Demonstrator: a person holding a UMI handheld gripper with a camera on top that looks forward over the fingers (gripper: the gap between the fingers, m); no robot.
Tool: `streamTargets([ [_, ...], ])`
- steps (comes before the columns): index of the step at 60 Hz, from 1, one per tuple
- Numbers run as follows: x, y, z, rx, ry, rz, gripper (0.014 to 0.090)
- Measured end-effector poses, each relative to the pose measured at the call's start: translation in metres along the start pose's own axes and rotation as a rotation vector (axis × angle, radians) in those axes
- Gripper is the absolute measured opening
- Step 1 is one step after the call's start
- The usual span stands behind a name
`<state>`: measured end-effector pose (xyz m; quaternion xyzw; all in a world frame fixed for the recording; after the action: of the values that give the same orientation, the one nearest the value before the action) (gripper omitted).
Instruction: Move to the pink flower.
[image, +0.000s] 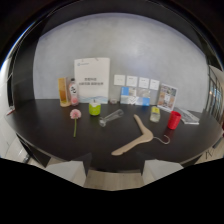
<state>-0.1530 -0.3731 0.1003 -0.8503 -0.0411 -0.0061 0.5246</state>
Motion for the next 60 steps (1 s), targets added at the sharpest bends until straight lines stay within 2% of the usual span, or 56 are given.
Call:
streamTargets([
  [12,-0.075,-0.01,0.031,-0.028,-0.092,-0.01,0.0858],
  [23,-0.128,-0.029,0.089,-0.03,-0.102,-0.018,0.0855],
  [43,-0.188,-0.061,0.214,-0.095,-0.025,0.02,0.0854],
  [60,-0.201,-0.059,0.263,-0.147,0.014,0.033,0.0854],
])
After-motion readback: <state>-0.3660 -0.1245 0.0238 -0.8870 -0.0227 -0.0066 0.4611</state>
